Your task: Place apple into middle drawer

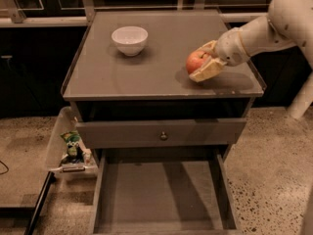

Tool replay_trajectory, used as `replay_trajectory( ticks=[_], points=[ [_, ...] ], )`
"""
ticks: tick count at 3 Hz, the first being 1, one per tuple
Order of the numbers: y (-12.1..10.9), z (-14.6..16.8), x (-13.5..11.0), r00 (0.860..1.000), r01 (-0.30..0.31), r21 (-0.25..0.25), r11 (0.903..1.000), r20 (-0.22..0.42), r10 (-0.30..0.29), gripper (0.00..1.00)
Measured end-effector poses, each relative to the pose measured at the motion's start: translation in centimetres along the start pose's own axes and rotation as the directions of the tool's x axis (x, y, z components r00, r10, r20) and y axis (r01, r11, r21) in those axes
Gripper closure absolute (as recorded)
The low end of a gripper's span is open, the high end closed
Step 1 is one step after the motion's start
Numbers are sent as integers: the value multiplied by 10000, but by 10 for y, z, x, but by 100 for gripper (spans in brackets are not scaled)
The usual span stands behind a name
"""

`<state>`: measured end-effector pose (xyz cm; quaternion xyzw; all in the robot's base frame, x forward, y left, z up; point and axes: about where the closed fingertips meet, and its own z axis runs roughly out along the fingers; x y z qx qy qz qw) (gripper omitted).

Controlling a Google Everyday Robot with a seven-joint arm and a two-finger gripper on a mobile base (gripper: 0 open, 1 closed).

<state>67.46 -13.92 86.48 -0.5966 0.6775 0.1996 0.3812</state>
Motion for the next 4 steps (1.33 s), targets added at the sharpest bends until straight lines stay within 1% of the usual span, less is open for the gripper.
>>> replay_trajectory(
  ticks=[1, 2, 3, 4],
  points=[
    [42, -27, 2, 9981, 425, 209, 9989, 444, -434, 100],
    [91, -48, 12, 9952, 720, 554, 9959, 629, -754, 100],
    [145, -57, 28, 9953, 617, 863, 9944, 690, -678, 100],
    [171, -46, 52, 9984, 200, 463, 9987, 528, -224, 100]
  ],
)
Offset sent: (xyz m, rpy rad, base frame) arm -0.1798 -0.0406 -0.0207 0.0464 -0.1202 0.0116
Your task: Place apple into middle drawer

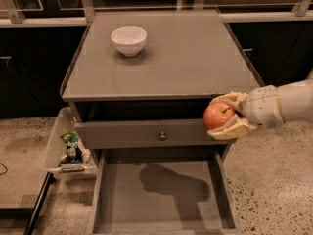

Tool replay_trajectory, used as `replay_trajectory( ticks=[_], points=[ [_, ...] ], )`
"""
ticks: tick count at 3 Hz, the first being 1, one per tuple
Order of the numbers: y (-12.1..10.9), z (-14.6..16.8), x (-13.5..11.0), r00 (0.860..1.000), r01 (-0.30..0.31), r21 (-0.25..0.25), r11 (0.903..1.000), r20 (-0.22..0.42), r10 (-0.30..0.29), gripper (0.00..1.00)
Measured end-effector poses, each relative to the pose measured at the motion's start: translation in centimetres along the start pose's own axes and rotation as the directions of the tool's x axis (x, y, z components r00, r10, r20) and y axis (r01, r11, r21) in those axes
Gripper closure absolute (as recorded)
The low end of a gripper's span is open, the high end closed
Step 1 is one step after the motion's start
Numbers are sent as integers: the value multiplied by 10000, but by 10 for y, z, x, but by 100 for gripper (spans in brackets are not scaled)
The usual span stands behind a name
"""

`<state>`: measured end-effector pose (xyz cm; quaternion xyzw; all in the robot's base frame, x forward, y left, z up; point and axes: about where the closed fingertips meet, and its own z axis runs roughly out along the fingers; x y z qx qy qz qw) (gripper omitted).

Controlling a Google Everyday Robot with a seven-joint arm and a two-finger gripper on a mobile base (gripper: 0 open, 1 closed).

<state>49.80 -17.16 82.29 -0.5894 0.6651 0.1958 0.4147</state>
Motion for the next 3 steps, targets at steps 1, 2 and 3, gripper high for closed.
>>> replay_trajectory(
  ticks=[1, 2, 3],
  points=[
    [0, 0, 0, 10000, -2, -6, 10000, 2, 2, 100],
    [3, 14, 9, 9996, -271, -201, 9994, 91, 273, 100],
    [26, 55, 58, 9930, -1167, -469, 9921, -261, 1156, 100]
  ],
)
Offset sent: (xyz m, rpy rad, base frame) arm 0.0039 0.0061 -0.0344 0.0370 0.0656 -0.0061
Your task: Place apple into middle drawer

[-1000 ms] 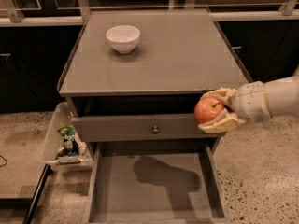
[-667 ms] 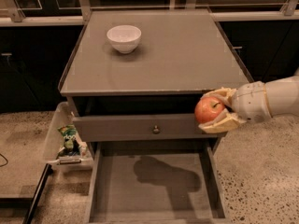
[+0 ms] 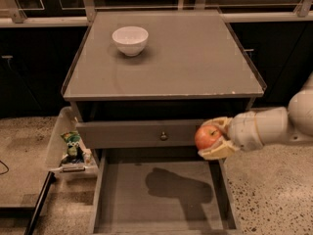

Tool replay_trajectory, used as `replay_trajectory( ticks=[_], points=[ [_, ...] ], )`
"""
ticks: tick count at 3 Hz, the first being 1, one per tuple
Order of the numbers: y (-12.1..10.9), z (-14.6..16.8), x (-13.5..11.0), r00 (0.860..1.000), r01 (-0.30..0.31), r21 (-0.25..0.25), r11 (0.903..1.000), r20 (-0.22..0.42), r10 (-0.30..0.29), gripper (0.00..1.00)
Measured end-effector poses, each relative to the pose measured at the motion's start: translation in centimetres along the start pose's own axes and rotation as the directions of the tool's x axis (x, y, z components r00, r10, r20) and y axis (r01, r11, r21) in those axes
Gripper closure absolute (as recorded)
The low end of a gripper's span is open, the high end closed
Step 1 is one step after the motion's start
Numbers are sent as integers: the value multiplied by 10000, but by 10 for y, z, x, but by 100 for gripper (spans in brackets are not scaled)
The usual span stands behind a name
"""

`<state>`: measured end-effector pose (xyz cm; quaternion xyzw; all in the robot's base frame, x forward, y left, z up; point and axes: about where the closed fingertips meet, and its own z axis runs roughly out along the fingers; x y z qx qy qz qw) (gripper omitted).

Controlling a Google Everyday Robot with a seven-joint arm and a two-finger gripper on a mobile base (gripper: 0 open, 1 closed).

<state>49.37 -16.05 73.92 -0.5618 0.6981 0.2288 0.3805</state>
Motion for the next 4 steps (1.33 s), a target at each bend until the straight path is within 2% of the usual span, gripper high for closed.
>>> replay_trajectory(
  ticks=[1, 2, 3, 4],
  points=[
    [16, 52, 60, 9981, -219, -155, 9996, -577, 209, 100],
    [15, 104, 126, 9928, 175, 116, 9998, -1189, -160, 100],
    [16, 110, 130, 9922, 173, 44, 9998, -1239, -166, 100],
    [12, 141, 166, 9833, 23, 35, 10000, -1822, -16, 100]
  ],
)
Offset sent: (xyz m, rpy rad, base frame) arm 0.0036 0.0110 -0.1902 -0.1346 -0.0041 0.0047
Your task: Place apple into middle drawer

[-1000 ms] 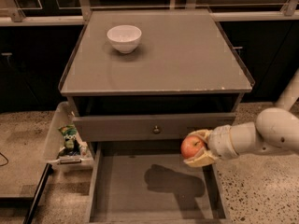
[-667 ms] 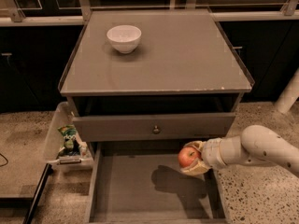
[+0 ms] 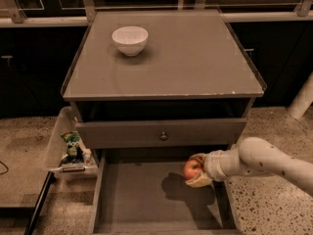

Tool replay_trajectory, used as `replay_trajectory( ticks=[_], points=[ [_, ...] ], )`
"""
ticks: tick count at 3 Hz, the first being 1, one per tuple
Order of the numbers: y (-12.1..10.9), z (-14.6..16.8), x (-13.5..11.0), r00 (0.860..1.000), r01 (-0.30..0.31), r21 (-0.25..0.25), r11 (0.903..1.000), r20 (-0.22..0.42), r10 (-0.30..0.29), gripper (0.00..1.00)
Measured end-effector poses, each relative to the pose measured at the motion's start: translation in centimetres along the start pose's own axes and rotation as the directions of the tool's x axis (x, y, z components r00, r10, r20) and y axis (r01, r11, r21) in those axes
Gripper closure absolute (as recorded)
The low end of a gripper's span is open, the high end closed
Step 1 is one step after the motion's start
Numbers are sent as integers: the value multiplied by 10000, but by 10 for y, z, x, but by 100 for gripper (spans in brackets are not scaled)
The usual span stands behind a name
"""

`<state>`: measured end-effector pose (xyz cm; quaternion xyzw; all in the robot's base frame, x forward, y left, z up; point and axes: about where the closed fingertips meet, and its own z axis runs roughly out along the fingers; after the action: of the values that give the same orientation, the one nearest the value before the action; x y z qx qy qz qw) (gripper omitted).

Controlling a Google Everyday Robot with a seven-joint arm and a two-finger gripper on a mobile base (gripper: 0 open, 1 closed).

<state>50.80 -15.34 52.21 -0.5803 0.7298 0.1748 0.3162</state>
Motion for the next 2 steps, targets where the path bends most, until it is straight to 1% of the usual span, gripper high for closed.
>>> replay_trajectory(
  ticks=[1, 2],
  points=[
    [-5, 39, 29, 9988, 145, 169, 9998, -461, -137, 100],
    [-6, 67, 44, 9970, 379, 333, 9987, -692, -355, 100]
  ],
)
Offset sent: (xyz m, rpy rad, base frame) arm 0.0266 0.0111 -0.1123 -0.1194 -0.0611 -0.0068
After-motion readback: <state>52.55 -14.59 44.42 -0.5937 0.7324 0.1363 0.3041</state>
